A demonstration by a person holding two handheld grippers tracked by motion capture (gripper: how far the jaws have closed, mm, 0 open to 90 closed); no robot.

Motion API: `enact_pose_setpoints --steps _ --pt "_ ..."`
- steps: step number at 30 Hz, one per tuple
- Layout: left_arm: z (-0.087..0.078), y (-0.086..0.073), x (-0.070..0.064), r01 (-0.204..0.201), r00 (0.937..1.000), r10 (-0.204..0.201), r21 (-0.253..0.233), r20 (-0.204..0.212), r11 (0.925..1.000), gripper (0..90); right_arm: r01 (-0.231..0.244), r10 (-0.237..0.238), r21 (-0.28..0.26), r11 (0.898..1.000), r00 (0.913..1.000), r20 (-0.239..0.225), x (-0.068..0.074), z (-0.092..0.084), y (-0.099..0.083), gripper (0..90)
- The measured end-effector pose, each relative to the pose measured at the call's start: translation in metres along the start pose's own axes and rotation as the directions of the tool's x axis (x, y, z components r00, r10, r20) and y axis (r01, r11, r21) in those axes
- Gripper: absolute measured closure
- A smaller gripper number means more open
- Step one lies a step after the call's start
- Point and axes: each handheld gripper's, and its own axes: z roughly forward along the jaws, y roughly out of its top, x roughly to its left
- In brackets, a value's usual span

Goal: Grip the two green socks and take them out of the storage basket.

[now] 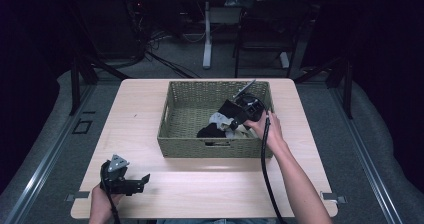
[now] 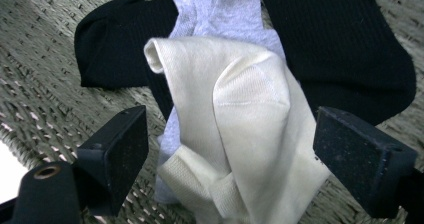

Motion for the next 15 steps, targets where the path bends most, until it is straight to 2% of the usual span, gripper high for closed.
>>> enact_pose_setpoints --steps 3,6,8,10,14,15 --pt "0.000 0.000 0.000 0.001 1.0000 -0.001 -0.001 0.000 1.0000 0.1 0.004 -0.004 0.028 1.000 0.9999 0.012 0.000 0.005 0.004 14.6" --pt "0.000 0.000 0.000 -0.001 1.0000 0.001 -0.002 0.000 1.0000 0.1 -0.010 0.010 0.028 1.000 0.9999 0.001 -0.001 0.010 0.007 18.8" --pt "0.000 0.000 0.000 -0.001 1.0000 0.001 -0.001 0.001 1.0000 0.1 -0.006 0.006 0.058 0.998 1.0000 -0.005 -0.003 0.012 0.010 22.7" --pt "0.000 0.000 0.000 0.001 1.0000 -0.001 -0.002 0.001 1.0000 0.1 -0.018 0.019 0.060 0.998 0.9998 -0.008 -0.005 0.014 0.010 25.1" --pt "0.001 0.000 0.001 -0.004 1.0000 0.004 0.000 0.003 1.0000 0.1 -0.031 0.033 0.078 0.996 0.9992 -0.023 -0.010 0.015 0.011 39.0" --pt "0.001 0.000 0.001 -0.004 1.0000 0.004 0.000 0.003 1.0000 0.1 -0.046 0.047 0.063 0.997 0.9987 -0.020 -0.010 0.016 0.010 42.7"
